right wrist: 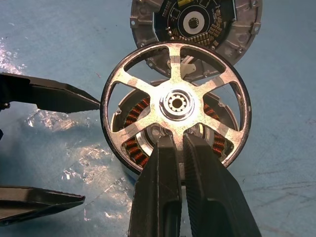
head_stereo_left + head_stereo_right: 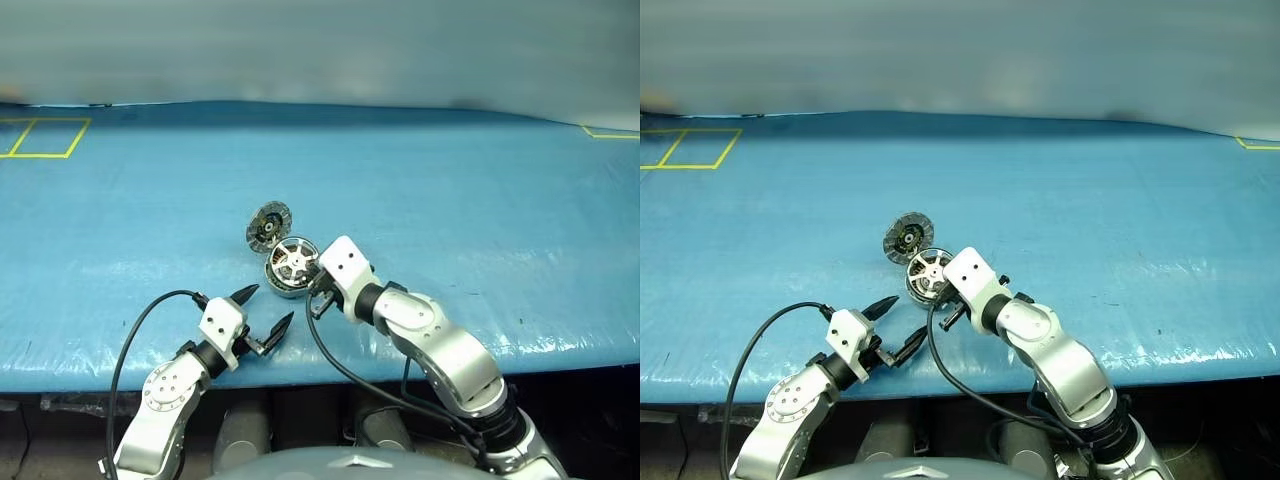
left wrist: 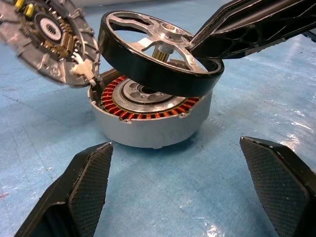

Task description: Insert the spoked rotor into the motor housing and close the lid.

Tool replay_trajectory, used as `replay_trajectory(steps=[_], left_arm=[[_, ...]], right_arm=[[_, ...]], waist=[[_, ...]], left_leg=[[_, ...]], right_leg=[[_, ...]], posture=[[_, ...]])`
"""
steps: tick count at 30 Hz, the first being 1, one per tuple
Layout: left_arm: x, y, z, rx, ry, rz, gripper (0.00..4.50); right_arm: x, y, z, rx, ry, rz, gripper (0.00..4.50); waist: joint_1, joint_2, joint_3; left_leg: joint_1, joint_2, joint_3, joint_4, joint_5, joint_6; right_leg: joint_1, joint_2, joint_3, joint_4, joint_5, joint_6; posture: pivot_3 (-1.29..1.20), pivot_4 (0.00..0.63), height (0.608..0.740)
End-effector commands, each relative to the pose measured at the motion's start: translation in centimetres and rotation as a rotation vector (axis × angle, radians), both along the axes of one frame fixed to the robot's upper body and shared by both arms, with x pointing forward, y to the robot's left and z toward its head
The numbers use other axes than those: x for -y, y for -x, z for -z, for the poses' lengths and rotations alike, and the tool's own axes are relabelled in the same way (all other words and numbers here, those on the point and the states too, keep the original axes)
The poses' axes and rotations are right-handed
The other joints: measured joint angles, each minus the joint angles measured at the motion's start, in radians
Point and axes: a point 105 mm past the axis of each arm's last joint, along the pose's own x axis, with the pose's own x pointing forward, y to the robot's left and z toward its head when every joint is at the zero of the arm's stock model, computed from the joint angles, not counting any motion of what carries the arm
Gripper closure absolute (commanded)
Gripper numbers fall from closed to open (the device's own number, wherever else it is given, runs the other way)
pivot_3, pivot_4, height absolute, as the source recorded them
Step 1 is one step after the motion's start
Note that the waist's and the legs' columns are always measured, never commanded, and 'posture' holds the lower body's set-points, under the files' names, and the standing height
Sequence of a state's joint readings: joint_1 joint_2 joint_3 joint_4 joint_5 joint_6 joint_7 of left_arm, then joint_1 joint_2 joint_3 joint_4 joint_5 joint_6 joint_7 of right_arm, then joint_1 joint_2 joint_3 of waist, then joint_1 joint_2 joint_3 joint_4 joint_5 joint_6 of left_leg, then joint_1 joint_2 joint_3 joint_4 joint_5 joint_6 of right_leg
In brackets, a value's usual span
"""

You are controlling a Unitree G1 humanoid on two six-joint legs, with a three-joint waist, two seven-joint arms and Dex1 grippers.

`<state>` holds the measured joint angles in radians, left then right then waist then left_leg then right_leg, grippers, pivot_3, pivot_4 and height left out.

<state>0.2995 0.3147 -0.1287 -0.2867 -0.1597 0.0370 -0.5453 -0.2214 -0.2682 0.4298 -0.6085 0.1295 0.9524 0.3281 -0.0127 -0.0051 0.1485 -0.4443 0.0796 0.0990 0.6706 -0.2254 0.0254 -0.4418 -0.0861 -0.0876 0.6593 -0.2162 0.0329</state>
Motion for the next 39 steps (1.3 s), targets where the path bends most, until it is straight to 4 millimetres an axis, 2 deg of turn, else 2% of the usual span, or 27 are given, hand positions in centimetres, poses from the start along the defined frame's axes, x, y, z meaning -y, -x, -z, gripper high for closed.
replay_trajectory(steps=[1, 7, 19, 34, 39], left_arm=[[0.4, -0.1, -0.7, 0.032, 0.016, 0.011, 0.00], [0.5, -0.3, -0.8, 0.038, 0.017, 0.019, 0.00], [0.4, -0.4, -1.0, 0.047, 0.011, 0.010, 0.00], [0.7, -0.4, -1.2, 0.053, 0.020, 0.005, 0.00], [0.8, -0.6, -1.4, 0.061, 0.020, 0.005, 0.00]], right_arm=[[-0.2, 0.3, -1.6, 0.051, -0.021, -0.020, 4.47], [-0.4, 0.3, -2.0, 0.061, -0.029, -0.027, 4.47], [-0.5, -1.0, 0.0, 0.024, -0.032, 0.005, 4.47], [0.6, -0.4, 1.4, -0.038, 0.044, 0.011, 4.47], [0.4, -0.5, 0.3, -0.018, 0.021, 0.005, 3.00]], waist=[[0.000, 0.000, 0.000], [0.001, 0.000, 0.000], [0.000, 0.000, 0.000], [0.002, -0.001, 0.000], [0.001, -0.001, 0.000]], left_leg=[[0.000, 0.000, 0.000, 0.000, 0.000, 0.000], [0.000, 0.000, 0.000, 0.000, 0.000, 0.000], [0.000, 0.000, 0.000, 0.001, 0.000, 0.000], [0.000, 0.000, 0.000, 0.001, 0.000, 0.000], [0.000, 0.000, 0.000, 0.001, 0.000, 0.000]], right_leg=[[0.000, 0.000, 0.000, 0.000, 0.000, 0.000], [0.000, 0.000, 0.000, 0.000, 0.000, 0.000], [0.001, 0.000, 0.000, 0.000, 0.000, 0.000], [0.001, 0.000, 0.000, 0.000, 0.000, 0.000], [0.001, 0.000, 0.000, 0.000, 0.000, 0.000]], posture=[[0.00, 0.150, 0.740], [0.00, 0.150, 0.740], [0.00, 0.150, 0.740], [0.00, 0.150, 0.740], [0.00, 0.150, 0.740]])
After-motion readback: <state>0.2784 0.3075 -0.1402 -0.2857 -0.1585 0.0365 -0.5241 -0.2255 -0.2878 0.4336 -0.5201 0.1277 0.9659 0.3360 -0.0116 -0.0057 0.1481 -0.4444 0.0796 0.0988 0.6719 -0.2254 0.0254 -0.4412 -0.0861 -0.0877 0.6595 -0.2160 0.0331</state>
